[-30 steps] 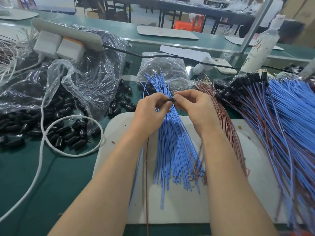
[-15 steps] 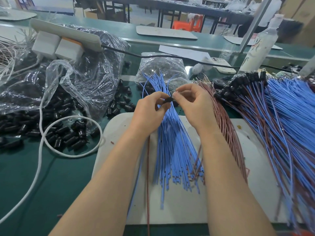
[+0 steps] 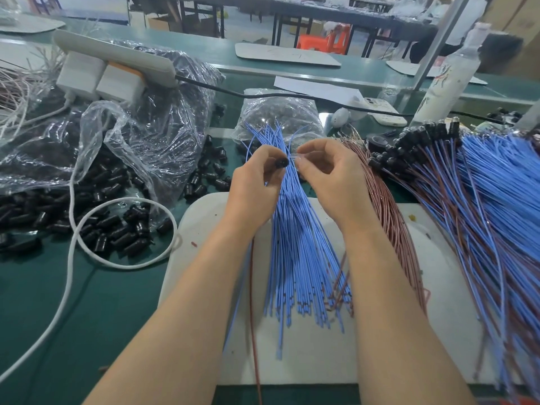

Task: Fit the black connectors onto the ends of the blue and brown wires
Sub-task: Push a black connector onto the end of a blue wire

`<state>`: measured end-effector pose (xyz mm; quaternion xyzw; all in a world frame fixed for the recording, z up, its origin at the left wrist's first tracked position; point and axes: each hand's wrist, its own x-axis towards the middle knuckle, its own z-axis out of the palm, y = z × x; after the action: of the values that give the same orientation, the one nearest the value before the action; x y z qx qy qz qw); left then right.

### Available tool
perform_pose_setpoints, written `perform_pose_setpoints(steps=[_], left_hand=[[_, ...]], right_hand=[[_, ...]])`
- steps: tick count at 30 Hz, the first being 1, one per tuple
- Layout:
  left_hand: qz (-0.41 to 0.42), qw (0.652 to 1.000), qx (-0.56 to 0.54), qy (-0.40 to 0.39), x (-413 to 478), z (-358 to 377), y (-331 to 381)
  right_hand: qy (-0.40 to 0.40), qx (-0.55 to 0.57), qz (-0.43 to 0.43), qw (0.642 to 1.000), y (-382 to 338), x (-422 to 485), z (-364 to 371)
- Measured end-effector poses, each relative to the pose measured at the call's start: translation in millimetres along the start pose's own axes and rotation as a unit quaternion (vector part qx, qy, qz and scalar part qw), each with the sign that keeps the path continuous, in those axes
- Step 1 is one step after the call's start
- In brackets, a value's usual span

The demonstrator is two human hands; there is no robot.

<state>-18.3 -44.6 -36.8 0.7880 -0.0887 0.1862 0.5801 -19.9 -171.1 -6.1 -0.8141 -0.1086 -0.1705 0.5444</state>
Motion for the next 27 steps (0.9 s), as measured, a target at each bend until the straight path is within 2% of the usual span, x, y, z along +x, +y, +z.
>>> perform_pose_setpoints(steps=[8,20,23,27], left_hand=[[-0.007,1.000,0.014,-0.001,-0.7,0.2,0.5],[0.031,0.994,0.105,-0.018,-2.3,0.1,6.1],[0.050,0.988,0.146,-0.023,-1.7,-0.6,5.4],[0.052,0.990,0.132,-0.018,-0.6,-1.0,6.1]], right_hand=[[0.005,-0.050,-0.036,0.998,-2.9,-1.5,1.1],[0.017,-0.113,-0.033,0.993,-4.3,-0.9,0.1],[0.015,-0.100,-0.014,0.995,-3.0,0.3,-1.1],[0.039,-0.025,0.026,0.999,-0.2,3.1,-4.3]])
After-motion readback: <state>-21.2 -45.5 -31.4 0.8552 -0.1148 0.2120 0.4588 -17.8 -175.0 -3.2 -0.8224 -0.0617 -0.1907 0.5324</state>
